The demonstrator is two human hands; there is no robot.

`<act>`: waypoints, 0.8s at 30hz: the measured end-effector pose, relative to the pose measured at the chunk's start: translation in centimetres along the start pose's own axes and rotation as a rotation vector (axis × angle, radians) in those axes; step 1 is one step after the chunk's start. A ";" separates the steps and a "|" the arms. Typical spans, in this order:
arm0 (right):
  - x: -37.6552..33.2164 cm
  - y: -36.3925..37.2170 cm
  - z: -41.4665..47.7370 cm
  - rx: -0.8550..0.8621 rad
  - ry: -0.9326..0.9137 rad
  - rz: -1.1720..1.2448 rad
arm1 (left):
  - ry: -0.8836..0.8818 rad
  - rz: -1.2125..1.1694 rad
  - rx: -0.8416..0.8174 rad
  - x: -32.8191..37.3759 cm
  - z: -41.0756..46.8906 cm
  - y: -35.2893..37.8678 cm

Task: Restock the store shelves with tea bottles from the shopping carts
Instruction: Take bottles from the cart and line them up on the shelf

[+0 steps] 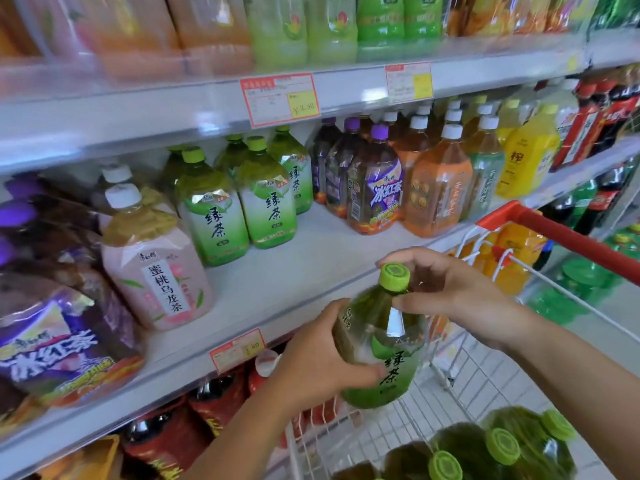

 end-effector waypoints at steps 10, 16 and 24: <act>1.1 3.4 2.8 0.025 -0.119 0.004 | 0.109 -0.170 0.108 4.6 0.7 -7.6; 1.6 1.5 8.8 0.203 -0.210 -0.056 | -0.003 0.206 0.287 2.0 2.0 -12.4; 6.2 -0.1 14.0 0.358 -0.114 -0.120 | -0.013 0.350 0.312 -5.1 1.3 -13.0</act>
Point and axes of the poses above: each hand's wrist, its own z-axis towards the middle knuckle, its own y-axis out of the palm, x = y × z, the point moved 9 cm from there along z, towards the middle knuckle, and after that the axes turned 11 degrees about -y, right-handed, at the moved point
